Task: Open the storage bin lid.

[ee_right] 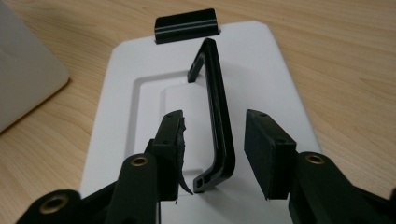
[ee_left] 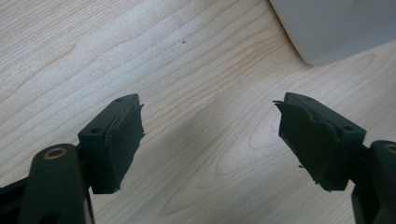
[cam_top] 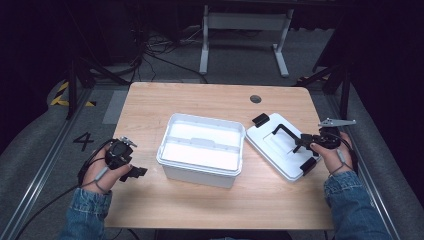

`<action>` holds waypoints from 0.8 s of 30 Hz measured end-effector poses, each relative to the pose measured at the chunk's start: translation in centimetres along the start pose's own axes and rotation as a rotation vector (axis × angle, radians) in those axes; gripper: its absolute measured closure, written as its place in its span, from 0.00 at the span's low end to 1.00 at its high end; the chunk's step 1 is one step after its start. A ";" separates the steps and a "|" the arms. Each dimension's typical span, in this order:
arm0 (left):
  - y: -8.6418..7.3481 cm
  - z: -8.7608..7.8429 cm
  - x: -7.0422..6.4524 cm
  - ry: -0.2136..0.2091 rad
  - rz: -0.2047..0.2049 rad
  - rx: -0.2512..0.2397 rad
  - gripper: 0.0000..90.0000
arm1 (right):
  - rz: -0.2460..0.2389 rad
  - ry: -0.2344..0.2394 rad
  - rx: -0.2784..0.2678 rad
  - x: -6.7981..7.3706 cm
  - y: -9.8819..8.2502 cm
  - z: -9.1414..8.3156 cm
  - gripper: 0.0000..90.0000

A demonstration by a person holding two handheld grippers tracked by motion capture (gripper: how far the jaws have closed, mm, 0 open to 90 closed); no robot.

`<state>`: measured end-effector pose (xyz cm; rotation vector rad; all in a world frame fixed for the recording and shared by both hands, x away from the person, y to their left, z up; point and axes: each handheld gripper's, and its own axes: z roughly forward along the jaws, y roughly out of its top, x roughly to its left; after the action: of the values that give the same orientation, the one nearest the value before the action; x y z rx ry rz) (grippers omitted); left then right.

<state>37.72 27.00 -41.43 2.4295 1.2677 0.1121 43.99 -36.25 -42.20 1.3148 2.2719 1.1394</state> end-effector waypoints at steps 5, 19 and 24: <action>0.0 0.0 0.0 0.003 0.002 -0.002 0.25 | -0.035 0.019 -0.028 1.6 0.8 -1.2 0.63; 0.0 -0.1 -0.2 -0.002 0.005 -0.002 0.25 | -0.113 0.147 -0.041 7.2 0.4 -2.8 0.57; -0.1 -0.1 -0.1 0.003 0.003 -0.007 0.25 | -0.137 0.178 -0.033 8.8 -0.3 -2.8 0.55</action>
<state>37.61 27.01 -41.35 2.4268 1.2625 0.1202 37.36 -30.43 -39.42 1.0648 2.4132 1.2849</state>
